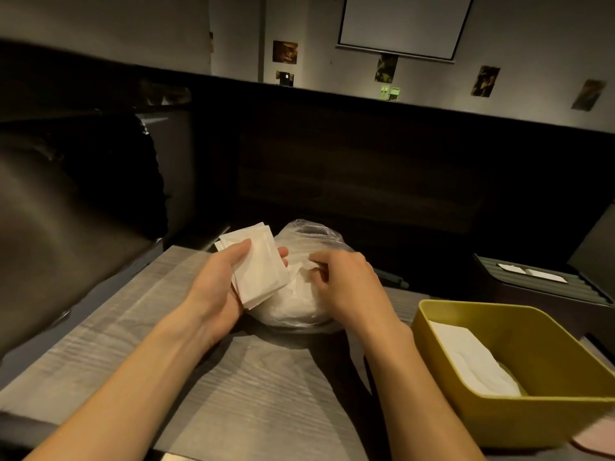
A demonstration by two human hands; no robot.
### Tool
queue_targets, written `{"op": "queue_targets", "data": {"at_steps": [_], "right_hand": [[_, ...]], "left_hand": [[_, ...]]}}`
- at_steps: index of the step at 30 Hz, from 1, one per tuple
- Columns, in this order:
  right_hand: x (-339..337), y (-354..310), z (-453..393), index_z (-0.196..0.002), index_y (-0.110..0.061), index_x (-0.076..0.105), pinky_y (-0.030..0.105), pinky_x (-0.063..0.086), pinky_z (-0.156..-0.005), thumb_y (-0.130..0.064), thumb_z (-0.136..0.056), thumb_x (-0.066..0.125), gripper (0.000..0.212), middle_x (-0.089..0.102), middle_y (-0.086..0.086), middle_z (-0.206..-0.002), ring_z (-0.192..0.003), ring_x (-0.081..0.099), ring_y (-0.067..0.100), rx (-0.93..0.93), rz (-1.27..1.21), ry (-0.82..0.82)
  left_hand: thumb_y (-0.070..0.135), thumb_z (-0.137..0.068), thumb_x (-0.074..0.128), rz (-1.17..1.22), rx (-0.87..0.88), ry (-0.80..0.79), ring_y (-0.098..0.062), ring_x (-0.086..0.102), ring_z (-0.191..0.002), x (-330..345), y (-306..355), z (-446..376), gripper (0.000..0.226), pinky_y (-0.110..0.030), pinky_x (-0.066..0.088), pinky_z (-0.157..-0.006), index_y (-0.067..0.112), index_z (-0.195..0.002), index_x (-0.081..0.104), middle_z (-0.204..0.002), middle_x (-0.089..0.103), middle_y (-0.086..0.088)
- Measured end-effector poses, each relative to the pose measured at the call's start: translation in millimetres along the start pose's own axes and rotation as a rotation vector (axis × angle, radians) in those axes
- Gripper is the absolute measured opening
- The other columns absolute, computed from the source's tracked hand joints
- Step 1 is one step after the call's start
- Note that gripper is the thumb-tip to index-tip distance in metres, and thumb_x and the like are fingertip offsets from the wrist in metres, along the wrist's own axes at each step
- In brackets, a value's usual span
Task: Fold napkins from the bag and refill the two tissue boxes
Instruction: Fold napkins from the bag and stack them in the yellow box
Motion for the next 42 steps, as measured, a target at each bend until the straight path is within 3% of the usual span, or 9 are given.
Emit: {"op": "queue_targets", "data": {"at_steps": [3, 9, 15, 17, 22, 27, 29, 32, 42], "right_hand": [[1.4, 0.2, -1.5, -0.095, -0.027, 0.07, 0.035, 0.051, -0.073, -0.017, -0.101, 0.054, 0.02, 0.068, -0.003, -0.091, -0.091, 0.065, 0.022, -0.01, 0.054, 0.061], [-19.6, -10.5, 7.5, -0.126, -0.027, 0.068, 0.041, 0.056, -0.091, -0.016, -0.104, 0.057, 0.027, 0.074, -0.003, -0.114, -0.11, 0.067, 0.021, -0.087, 0.031, 0.306], [-34.5, -8.0, 8.9, -0.121, -0.026, 0.072, 0.018, 0.056, -0.084, -0.008, -0.103, 0.057, 0.029, 0.069, -0.021, -0.102, -0.101, 0.066, -0.001, -0.138, -0.517, 0.525], [-38.4, -6.3, 10.2, -0.116, -0.025, 0.074, 0.024, 0.058, -0.084, -0.015, -0.106, 0.057, 0.022, 0.074, -0.012, -0.099, -0.101, 0.069, 0.006, -0.102, -0.798, 0.492], [-16.8, -11.9, 10.9, -0.127, -0.024, 0.066, 0.041, 0.064, -0.088, -0.027, -0.107, 0.056, 0.023, 0.075, -0.001, -0.115, -0.105, 0.074, 0.017, 0.104, -1.295, 0.074], [-6.1, -7.1, 7.8, -0.124, -0.023, 0.068, 0.045, 0.063, -0.088, -0.028, -0.105, 0.058, 0.022, 0.075, -0.001, -0.111, -0.101, 0.074, 0.014, 0.15, -1.18, 0.21], [-6.4, -5.6, 7.0, -0.119, -0.029, 0.072, 0.048, 0.062, -0.09, -0.033, -0.105, 0.058, 0.02, 0.075, -0.007, -0.109, -0.104, 0.072, 0.013, 0.116, -1.062, 0.291], [-7.9, -4.8, 5.7, -0.116, -0.039, 0.073, 0.048, 0.06, -0.091, -0.044, -0.1, 0.064, 0.019, 0.073, -0.013, -0.11, -0.108, 0.069, 0.011, 0.076, -0.931, 0.326], [-18.3, 7.1, 9.9, -0.104, -0.031, 0.079, 0.035, 0.063, -0.083, -0.031, -0.096, 0.073, 0.01, 0.075, -0.018, -0.094, -0.095, 0.07, -0.001, 0.063, -0.79, 0.421]], "left_hand": [[0.022, -0.109, 0.042, 0.041, -0.008, -0.058, -0.027, 0.073, -0.111, 3.9, 0.3, -0.5, 0.033, -0.045, 0.054, -0.093, 0.007, -0.136, 0.053, -0.121, 0.074, -0.017], [0.017, -0.11, 0.036, 0.154, -0.002, -0.093, -0.025, 0.071, -0.115, 5.4, 2.2, -2.0, 0.032, -0.046, 0.049, -0.104, 0.002, -0.131, 0.055, -0.125, 0.073, -0.016], [0.02, -0.111, 0.035, 0.163, 0.041, -0.056, -0.027, 0.069, -0.12, 2.4, 3.7, -1.9, 0.035, -0.05, 0.046, -0.11, 0.005, -0.138, 0.051, -0.126, 0.073, -0.015], [0.02, -0.111, 0.036, 0.164, 0.036, -0.052, -0.026, 0.071, -0.116, 3.1, 3.9, -0.2, 0.034, -0.048, 0.049, -0.106, 0.007, -0.138, 0.052, -0.124, 0.073, -0.014], [0.025, -0.107, 0.046, 0.038, -0.008, -0.106, -0.024, 0.074, -0.109, 10.4, -1.6, 7.6, 0.03, -0.043, 0.055, -0.094, 0.017, -0.132, 0.061, -0.119, 0.076, -0.008], [0.038, -0.104, 0.05, 0.013, -0.064, -0.282, -0.03, 0.067, -0.122, 20.7, -6.2, 14.1, 0.042, -0.052, 0.052, -0.104, 0.017, -0.14, 0.058, -0.131, 0.07, -0.013], [0.027, -0.097, 0.064, -0.115, -0.017, -0.316, -0.031, 0.067, -0.122, 19.6, -7.2, 13.2, 0.046, -0.052, 0.053, -0.103, 0.016, -0.141, 0.057, -0.131, 0.07, -0.013], [0.004, -0.087, 0.069, -0.264, 0.068, -0.287, -0.031, 0.07, -0.117, 15.6, -6.8, 11.1, 0.055, -0.05, 0.054, -0.099, 0.015, -0.14, 0.057, -0.126, 0.072, -0.012], [-0.006, -0.089, 0.065, -0.279, 0.08, -0.203, -0.028, 0.074, -0.105, 12.5, -5.3, 8.5, 0.042, -0.039, 0.063, -0.085, 0.012, -0.126, 0.065, -0.113, 0.077, -0.011]]}}
Point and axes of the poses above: each hand's wrist, its own z-axis away from the middle knuckle, its own x-axis out of the palm, y = z × x, the point moved 5 cm from there along -z, towards the middle knuckle
